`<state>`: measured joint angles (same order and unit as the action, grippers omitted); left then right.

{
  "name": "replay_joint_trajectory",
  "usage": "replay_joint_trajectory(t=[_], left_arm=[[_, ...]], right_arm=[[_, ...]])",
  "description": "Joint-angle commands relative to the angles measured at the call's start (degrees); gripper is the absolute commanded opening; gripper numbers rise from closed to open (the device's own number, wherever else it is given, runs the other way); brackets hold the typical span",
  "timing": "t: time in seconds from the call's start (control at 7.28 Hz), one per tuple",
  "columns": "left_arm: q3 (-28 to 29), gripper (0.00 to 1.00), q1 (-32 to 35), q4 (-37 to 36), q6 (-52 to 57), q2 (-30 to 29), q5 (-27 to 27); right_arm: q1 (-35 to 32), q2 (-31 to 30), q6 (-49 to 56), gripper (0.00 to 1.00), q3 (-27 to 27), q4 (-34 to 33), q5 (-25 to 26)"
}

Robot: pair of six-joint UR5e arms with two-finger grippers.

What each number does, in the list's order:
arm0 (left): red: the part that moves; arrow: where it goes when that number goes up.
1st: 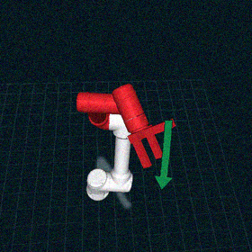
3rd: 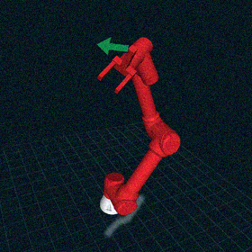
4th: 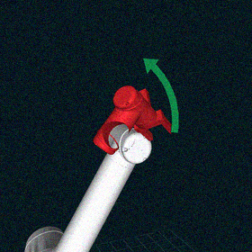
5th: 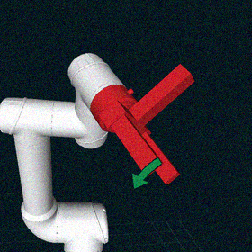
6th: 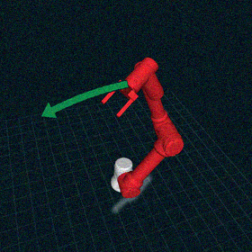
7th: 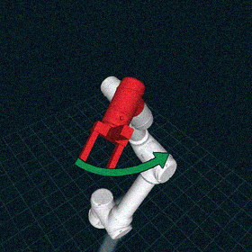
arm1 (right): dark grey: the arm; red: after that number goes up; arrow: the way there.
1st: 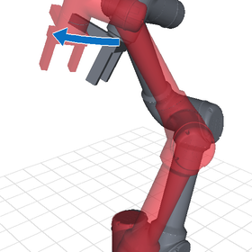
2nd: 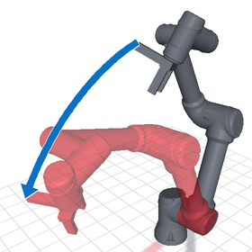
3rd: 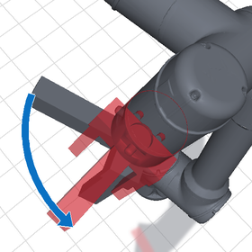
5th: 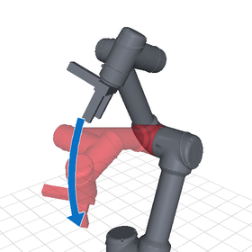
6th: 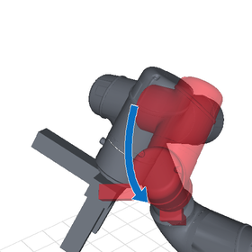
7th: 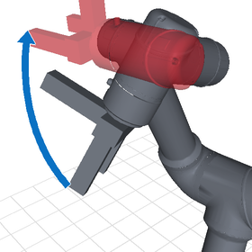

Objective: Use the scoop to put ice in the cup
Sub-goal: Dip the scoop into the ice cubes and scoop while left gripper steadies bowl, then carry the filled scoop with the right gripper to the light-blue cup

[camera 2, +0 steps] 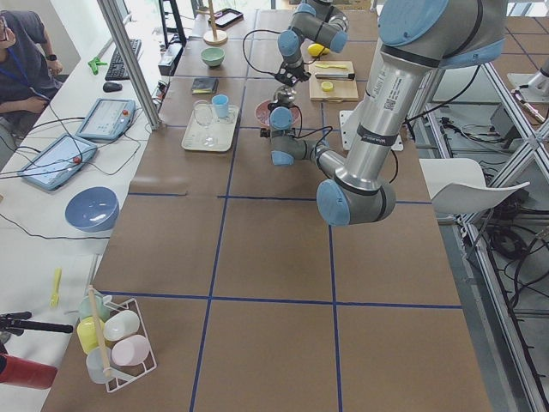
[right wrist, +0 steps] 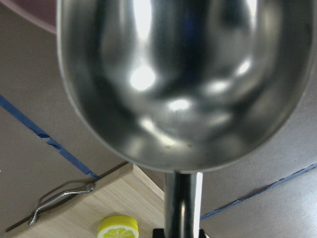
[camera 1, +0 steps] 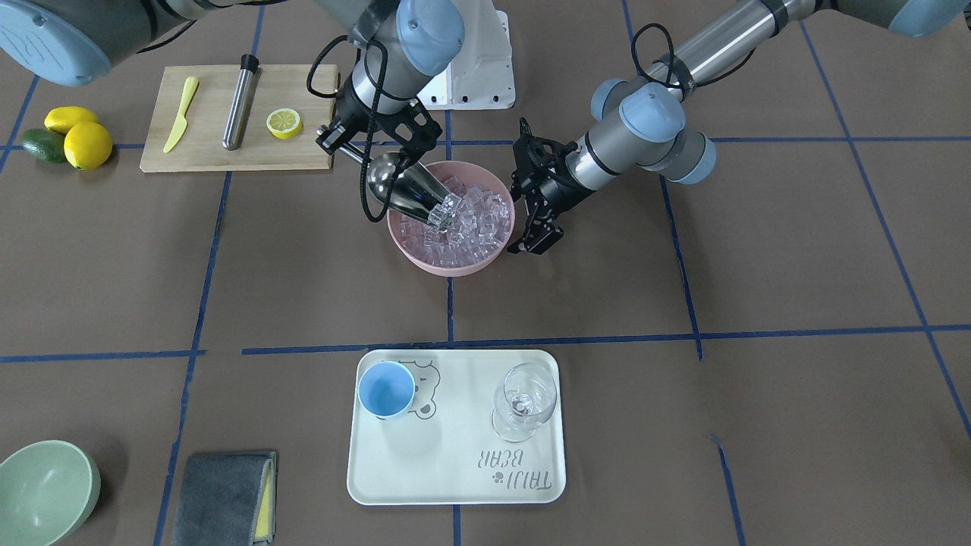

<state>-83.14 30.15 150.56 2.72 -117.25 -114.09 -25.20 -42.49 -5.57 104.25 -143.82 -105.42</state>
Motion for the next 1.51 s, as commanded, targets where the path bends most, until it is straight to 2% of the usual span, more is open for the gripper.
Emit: replay_joint_trajectory(t=[0.0,0.69,1.37], left_arm=[[0.0,1.0,0.0,0.0,0.0,0.1,0.0],[0.0,1.0,0.0,0.0,0.0,0.0,0.0],[0.0,1.0,0.0,0.0,0.0,0.0,0.0]], right_arm=[[-1.1,-2.7,-0.1,0.0,4.5,2.6,-0.6],[-6.9,-3.1,-0.1,0.0,8.8,2.4,-6.8],[-16.2,-2.9,-0.5,0.0,5.4,2.1,-14.4]])
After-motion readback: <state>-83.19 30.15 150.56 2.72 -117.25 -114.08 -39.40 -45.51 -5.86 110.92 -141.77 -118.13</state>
